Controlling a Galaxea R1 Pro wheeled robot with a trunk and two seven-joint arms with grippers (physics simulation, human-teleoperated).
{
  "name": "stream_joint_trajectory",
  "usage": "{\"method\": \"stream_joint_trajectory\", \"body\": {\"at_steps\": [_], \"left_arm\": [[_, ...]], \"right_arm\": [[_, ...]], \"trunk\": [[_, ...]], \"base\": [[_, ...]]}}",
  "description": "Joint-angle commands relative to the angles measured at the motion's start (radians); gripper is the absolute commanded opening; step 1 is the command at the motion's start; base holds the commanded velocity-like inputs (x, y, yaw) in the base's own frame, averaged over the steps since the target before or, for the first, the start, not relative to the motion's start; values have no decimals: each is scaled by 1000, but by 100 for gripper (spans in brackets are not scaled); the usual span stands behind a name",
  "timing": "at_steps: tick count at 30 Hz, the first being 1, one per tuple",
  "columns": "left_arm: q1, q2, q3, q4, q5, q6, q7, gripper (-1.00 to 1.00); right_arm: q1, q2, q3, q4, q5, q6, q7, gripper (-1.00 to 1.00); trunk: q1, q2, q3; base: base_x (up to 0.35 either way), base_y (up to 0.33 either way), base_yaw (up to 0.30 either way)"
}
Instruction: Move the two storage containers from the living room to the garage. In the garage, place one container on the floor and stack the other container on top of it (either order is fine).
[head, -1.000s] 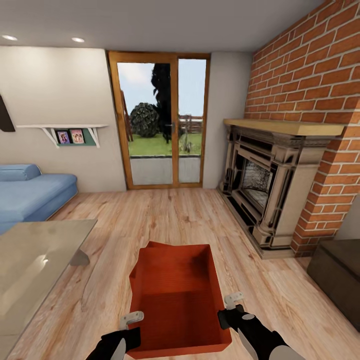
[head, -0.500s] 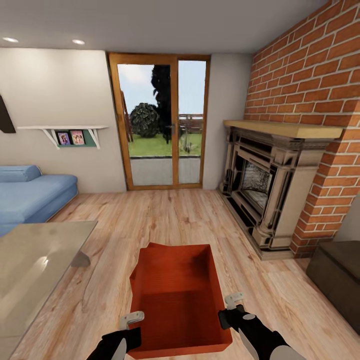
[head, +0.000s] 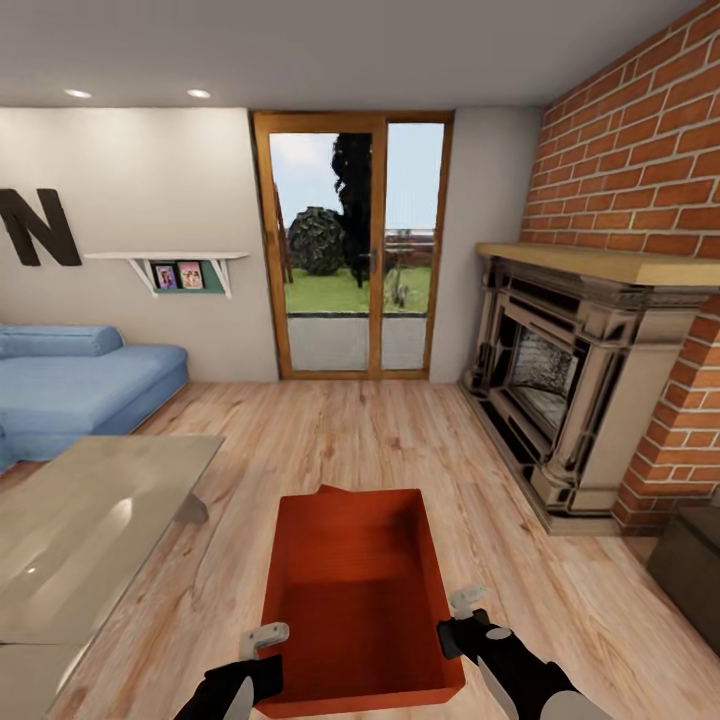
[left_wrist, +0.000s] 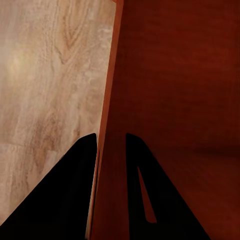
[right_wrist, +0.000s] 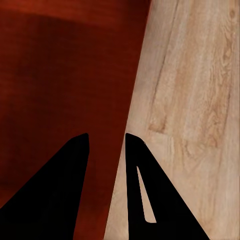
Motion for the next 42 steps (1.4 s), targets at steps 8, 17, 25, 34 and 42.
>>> {"method": "stream_joint_trajectory", "body": {"at_steps": [8,17,25,34,42], "left_arm": [[0,-3,-43,-4,26,2,5,-100],[0,-3,-43,-4,26,2,5,-100],[-1,-2,-43,-4,26,2,6,-100],[0,-3,-43,-4,26,2,7,-100],[0,-2,-43,-4,26,2,7,-100]], "right_arm": [[0,62,-24,0,9,6,2,-100],[0,62,-24,0,9,6,2,-100],[0,62,-24,-1,9,6,2,-100],[0,62,-24,0,9,6,2,-100],[0,62,-24,-1,9,7,-2,-100]], "trunk": [[-31,55,24],[-65,118,52],[-96,174,77],[-130,237,105],[-161,293,130]], "base": [[0,0,269],[0,0,274],[0,0,287],[0,0,293],[0,0,297]]}}
